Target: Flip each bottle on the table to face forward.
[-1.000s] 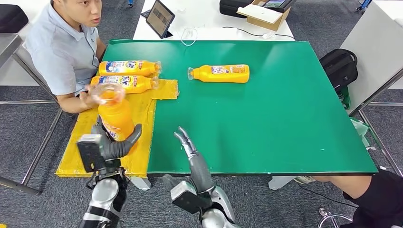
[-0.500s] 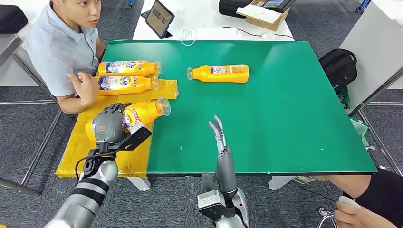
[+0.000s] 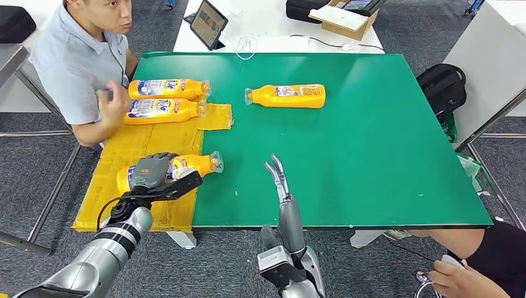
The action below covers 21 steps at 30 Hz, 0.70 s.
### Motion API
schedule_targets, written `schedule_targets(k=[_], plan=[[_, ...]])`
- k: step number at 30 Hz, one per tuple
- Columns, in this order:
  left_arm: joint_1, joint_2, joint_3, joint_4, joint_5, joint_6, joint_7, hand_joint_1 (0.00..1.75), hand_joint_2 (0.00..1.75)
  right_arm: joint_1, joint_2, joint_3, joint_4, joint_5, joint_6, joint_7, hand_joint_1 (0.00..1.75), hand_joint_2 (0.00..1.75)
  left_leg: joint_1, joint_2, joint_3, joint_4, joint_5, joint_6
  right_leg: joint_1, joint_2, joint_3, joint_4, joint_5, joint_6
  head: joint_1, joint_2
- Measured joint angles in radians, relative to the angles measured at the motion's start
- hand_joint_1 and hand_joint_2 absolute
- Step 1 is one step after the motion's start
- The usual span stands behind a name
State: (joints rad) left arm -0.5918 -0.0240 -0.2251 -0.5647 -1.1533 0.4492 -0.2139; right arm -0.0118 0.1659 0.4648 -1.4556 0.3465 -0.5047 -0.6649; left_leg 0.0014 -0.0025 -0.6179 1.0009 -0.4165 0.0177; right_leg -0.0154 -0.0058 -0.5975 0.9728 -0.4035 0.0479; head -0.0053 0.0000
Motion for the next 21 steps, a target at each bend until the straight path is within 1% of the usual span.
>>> schedule_targets(k=[1, 3, 4, 5, 8, 10, 13, 14, 17, 19, 21], plan=[[-0.004, 0.000, -0.003, 0.009, -0.002, -0.002, 0.002, 1.44, 1.75, 0.000, 0.000, 0.000, 0.002, -0.002, 0.003, 0.000, 0.00, 0.00, 0.000, 0.000, 0.000, 0.000, 0.000, 0.000, 0.000, 0.000, 0.000, 0.000, 0.000, 0.000, 0.000, 0.000], [-0.013, 0.000, -0.006, 0.024, 0.006, -0.011, -0.005, 0.59, 1.75, 0.000, 0.000, 0.000, 0.007, -0.007, 0.009, 0.000, 0.00, 0.00, 0.000, 0.000, 0.000, 0.000, 0.000, 0.000, 0.000, 0.000, 0.000, 0.000, 0.000, 0.000, 0.000, 0.000], [-0.017, 0.000, -0.007, 0.031, 0.016, -0.020, -0.016, 0.22, 1.75, -0.001, 0.000, -0.001, 0.010, -0.011, 0.013, 0.000, 0.00, 0.00, 0.000, 0.000, 0.000, 0.000, 0.000, 0.000, 0.000, 0.000, 0.000, 0.000, 0.000, 0.000, 0.000, 0.000], [-0.020, 0.000, -0.007, 0.037, 0.029, -0.034, -0.033, 0.01, 1.75, -0.001, 0.000, -0.001, 0.013, -0.016, 0.017, -0.001, 0.00, 0.00, 0.000, -0.001, 0.000, 0.000, 0.000, 0.000, 0.000, 0.000, 0.000, 0.000, 0.000, 0.000, 0.000, 0.000], [-0.023, 0.000, -0.007, 0.049, 0.077, -0.089, -0.089, 0.00, 1.75, -0.005, 0.000, -0.001, 0.023, -0.030, 0.030, -0.004, 0.00, 0.00, 0.000, -0.001, 0.000, 0.000, 0.000, 0.000, 0.000, -0.001, 0.001, 0.000, 0.000, 0.000, 0.000, 0.000], [-0.023, -0.001, -0.007, 0.052, 0.103, -0.120, -0.110, 0.00, 1.75, -0.007, 0.000, -0.002, 0.029, -0.034, 0.034, -0.005, 0.00, 0.00, 0.000, -0.001, 0.001, 0.000, 0.000, 0.000, 0.000, -0.001, 0.001, 0.000, 0.000, 0.000, 0.000, 0.000], [-0.023, -0.003, -0.005, 0.053, 0.148, -0.172, -0.140, 0.00, 0.44, -0.008, 0.000, -0.003, 0.039, -0.037, 0.041, -0.010, 0.00, 0.00, 0.000, -0.001, 0.001, 0.000, 0.000, 0.000, 0.000, -0.001, 0.002, 0.000, 0.000, 0.000, 0.000, 0.000], [-0.023, -0.004, -0.003, 0.052, 0.171, -0.192, -0.155, 0.00, 0.44, -0.009, 0.000, -0.003, 0.042, -0.038, 0.043, -0.012, 0.00, 0.00, 0.000, -0.001, 0.001, 0.000, 0.000, 0.000, 0.000, -0.001, 0.002, 0.000, 0.000, 0.000, 0.000, 0.000], [-0.020, -0.006, 0.009, 0.038, 0.263, -0.268, -0.218, 0.00, 1.75, -0.015, 0.000, -0.005, 0.055, -0.042, 0.049, -0.020, 0.00, 0.00, 0.000, -0.001, 0.003, 0.000, 0.000, 0.000, 0.000, -0.001, 0.004, 0.000, 0.000, 0.000, 0.000, 0.000], [-0.008, -0.010, 0.019, 0.014, 0.341, -0.323, -0.267, 0.00, 1.75, -0.019, 0.000, -0.006, 0.065, -0.046, 0.053, -0.025, 0.00, 0.00, 0.000, -0.001, 0.003, 0.000, 0.000, 0.000, 0.000, -0.001, 0.004, 0.000, 0.000, 0.000, 0.000, 0.000], [0.008, -0.015, 0.027, -0.016, 0.396, -0.357, -0.294, 0.00, 1.75, -0.022, 0.000, -0.006, 0.074, -0.051, 0.055, -0.028, 0.00, 0.00, 0.000, -0.001, 0.003, 0.000, 0.000, 0.000, 0.000, -0.001, 0.004, 0.000, 0.000, 0.000, 0.000, 0.000]])
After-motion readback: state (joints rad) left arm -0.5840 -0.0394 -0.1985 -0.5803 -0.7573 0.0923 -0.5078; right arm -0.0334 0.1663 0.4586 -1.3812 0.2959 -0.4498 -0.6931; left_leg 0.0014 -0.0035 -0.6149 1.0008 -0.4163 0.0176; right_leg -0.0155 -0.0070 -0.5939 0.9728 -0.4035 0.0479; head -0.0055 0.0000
